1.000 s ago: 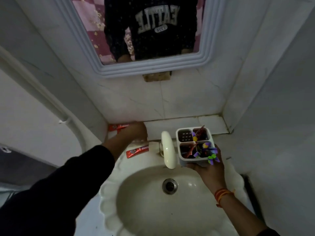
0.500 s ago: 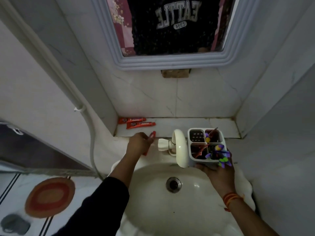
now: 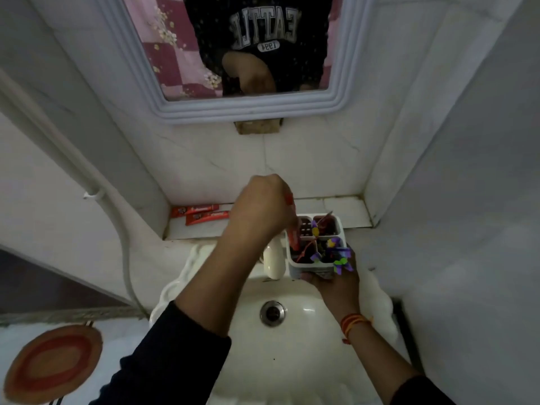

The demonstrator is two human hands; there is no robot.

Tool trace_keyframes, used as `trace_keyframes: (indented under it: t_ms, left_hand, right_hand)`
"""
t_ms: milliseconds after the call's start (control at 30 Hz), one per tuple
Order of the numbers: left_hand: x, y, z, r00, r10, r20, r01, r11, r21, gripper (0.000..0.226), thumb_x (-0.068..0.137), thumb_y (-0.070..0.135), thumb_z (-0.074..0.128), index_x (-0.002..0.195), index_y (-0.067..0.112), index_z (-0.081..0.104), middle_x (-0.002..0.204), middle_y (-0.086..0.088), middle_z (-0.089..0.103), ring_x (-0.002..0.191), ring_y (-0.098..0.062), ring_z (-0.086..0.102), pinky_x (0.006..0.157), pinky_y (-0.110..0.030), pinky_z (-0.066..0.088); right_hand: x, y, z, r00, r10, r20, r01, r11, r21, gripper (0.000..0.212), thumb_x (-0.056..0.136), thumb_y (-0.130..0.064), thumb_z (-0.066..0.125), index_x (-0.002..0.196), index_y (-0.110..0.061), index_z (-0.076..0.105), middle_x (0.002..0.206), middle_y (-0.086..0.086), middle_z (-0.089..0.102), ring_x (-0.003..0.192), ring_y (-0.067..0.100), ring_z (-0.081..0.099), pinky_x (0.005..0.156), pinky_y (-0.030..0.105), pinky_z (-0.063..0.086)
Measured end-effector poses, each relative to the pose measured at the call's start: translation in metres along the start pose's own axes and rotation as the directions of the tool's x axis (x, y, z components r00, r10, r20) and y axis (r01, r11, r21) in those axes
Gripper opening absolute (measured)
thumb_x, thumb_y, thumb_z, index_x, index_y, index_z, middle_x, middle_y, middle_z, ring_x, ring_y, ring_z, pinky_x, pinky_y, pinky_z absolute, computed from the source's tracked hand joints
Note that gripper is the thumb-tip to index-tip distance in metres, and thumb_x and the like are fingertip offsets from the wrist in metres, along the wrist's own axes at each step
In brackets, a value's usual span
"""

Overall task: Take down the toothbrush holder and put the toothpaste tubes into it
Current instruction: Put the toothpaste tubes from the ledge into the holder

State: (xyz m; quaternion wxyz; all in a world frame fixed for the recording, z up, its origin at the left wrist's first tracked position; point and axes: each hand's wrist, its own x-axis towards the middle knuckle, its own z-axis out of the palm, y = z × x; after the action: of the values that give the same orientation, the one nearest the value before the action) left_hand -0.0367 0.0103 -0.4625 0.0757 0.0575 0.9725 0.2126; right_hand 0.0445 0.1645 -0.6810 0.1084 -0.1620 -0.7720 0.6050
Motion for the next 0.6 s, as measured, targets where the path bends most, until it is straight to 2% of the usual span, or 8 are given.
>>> trace_keyframes:
  t_ms: [100, 200, 267, 333, 367, 433, 533, 600]
  left_hand:
    - [0.002, 0.011, 0.026, 0.997, 0.053, 0.064, -0.065, 0.976, 0.206, 0.032, 0.076, 0.027, 0.081, 0.107, 0.019, 0.075, 0.104, -0.008, 0.069, 0.088, -0.028, 0.07, 0.077, -0.039, 0.06]
    - [0.003, 0.009, 0.036, 0.986, 0.072, 0.15, -0.113, 0.953, 0.282, 0.034, 0.083, 0.039, 0.075, 0.111, 0.02, 0.074, 0.107, -0.007, 0.071, 0.095, -0.027, 0.068, 0.086, -0.04, 0.057]
    - [0.007, 0.001, 0.032, 0.983, 0.044, 0.18, -0.075, 0.983, 0.169, 0.033, 0.082, 0.049, 0.074, 0.101, 0.023, 0.079, 0.1, -0.002, 0.075, 0.093, -0.021, 0.068, 0.088, -0.039, 0.057]
    - [0.014, -0.012, 0.02, 0.987, 0.024, 0.159, -0.016, 0.999, -0.052, 0.029, 0.082, 0.051, 0.075, 0.095, 0.025, 0.083, 0.094, 0.008, 0.076, 0.088, -0.012, 0.068, 0.082, -0.03, 0.057]
    - [0.016, -0.021, 0.015, 0.992, 0.008, 0.123, 0.009, 0.991, -0.133, 0.028, 0.084, 0.049, 0.074, 0.096, 0.025, 0.083, 0.091, 0.011, 0.074, 0.085, -0.008, 0.066, 0.078, -0.025, 0.054]
    - [0.027, -0.044, 0.01, 0.998, -0.067, 0.003, 0.066, 0.972, -0.227, 0.024, 0.089, 0.042, 0.072, 0.096, 0.021, 0.082, 0.088, 0.007, 0.074, 0.08, -0.007, 0.067, 0.072, -0.021, 0.051]
    - [0.053, -0.088, 0.027, 0.979, -0.202, -0.036, 0.191, 0.96, -0.203, 0.024, 0.096, 0.027, 0.063, 0.104, 0.012, 0.08, 0.102, -0.007, 0.079, 0.093, -0.023, 0.073, 0.086, -0.029, 0.058]
    - [0.069, -0.117, 0.048, 0.965, -0.251, 0.074, 0.254, 0.966, -0.043, 0.03, 0.097, 0.018, 0.055, 0.118, 0.006, 0.073, 0.122, -0.013, 0.072, 0.113, -0.03, 0.067, 0.095, -0.031, 0.05]
  right_hand:
    - [-0.001, -0.003, 0.002, 1.0, -0.01, -0.007, 0.01, 1.0, -0.005, 0.097, 0.051, -0.004, 0.099, 0.134, -0.003, 0.049, 0.115, -0.008, 0.058, 0.099, -0.035, 0.047, 0.081, -0.012, 0.034]
    - [-0.002, -0.006, 0.002, 1.0, -0.007, -0.014, 0.006, 1.0, -0.017, 0.096, 0.051, -0.002, 0.098, 0.133, -0.002, 0.049, 0.108, -0.019, 0.056, 0.094, -0.034, 0.048, 0.077, -0.013, 0.034]
    - [-0.001, -0.006, 0.001, 1.0, 0.0, -0.012, 0.0, 0.999, -0.033, 0.094, 0.05, 0.001, 0.098, 0.132, 0.001, 0.05, 0.106, -0.022, 0.054, 0.095, -0.027, 0.053, 0.076, -0.013, 0.035]
    - [-0.001, -0.006, 0.002, 1.0, -0.011, -0.014, 0.01, 0.999, -0.046, 0.096, 0.05, -0.003, 0.099, 0.133, -0.002, 0.05, 0.109, -0.016, 0.055, 0.105, -0.008, 0.054, 0.078, -0.013, 0.035]
    - [-0.001, -0.005, 0.002, 1.0, -0.011, -0.022, 0.011, 0.999, -0.044, 0.097, 0.05, -0.007, 0.1, 0.133, -0.005, 0.05, 0.112, -0.014, 0.056, 0.109, 0.001, 0.054, 0.08, -0.012, 0.036]
    - [-0.002, -0.008, 0.002, 0.999, -0.032, -0.003, 0.031, 0.999, -0.044, 0.095, 0.05, -0.012, 0.101, 0.132, -0.01, 0.052, 0.113, -0.014, 0.059, 0.111, 0.004, 0.057, 0.082, -0.01, 0.037]
    - [-0.003, -0.009, 0.0, 1.0, -0.024, 0.008, 0.024, 0.999, -0.048, 0.087, 0.051, -0.01, 0.1, 0.126, -0.011, 0.055, 0.11, -0.012, 0.064, 0.102, -0.015, 0.06, 0.081, -0.01, 0.038]
    - [-0.003, -0.008, 0.0, 1.0, -0.026, 0.0, 0.026, 0.998, -0.064, 0.089, 0.05, -0.015, 0.1, 0.127, -0.009, 0.056, 0.113, -0.007, 0.065, 0.106, -0.006, 0.062, 0.083, -0.009, 0.038]
